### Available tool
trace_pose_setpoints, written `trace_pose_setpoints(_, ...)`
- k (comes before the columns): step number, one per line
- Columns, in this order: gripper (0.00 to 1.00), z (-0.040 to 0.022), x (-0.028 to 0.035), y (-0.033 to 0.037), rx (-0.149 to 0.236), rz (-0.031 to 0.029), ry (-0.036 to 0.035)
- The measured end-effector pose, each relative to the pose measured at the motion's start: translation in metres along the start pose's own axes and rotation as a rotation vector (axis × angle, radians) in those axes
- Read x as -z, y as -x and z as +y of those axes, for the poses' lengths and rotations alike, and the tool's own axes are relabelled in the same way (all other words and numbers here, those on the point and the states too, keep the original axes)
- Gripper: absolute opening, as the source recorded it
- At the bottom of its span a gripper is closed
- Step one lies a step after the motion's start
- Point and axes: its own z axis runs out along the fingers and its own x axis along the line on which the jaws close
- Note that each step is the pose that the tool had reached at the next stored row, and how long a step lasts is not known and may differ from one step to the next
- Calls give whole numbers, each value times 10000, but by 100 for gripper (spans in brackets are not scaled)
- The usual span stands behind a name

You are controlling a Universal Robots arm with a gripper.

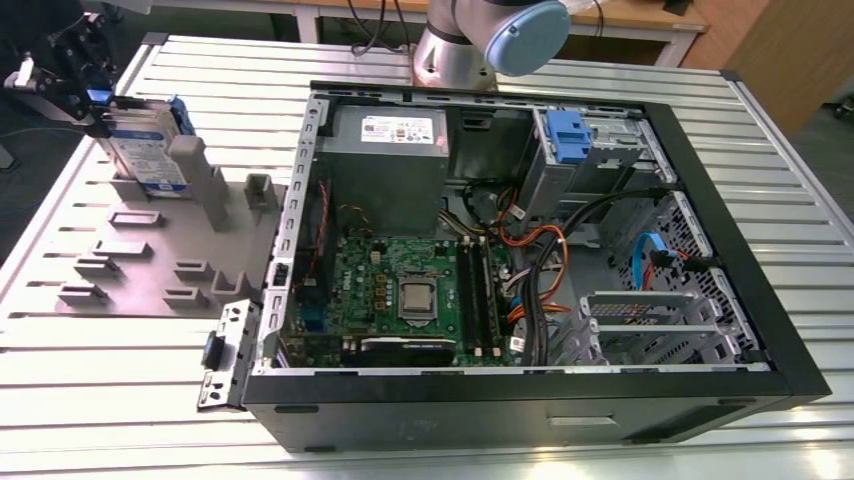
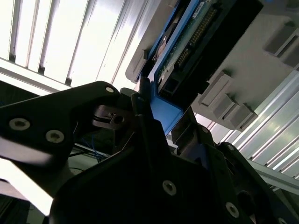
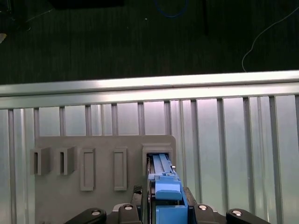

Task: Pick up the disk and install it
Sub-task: 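Pick up the disk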

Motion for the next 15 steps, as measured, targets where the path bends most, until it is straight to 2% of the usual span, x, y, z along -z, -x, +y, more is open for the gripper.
trace_pose_setpoints(9, 44, 0, 0, 0, 23, 0, 0)
trace_pose_setpoints(12, 44, 0, 0, 0, 240, 2, 2)
trace_pose_setpoints(15, 44, 0, 0, 0, 245, 2, 2)
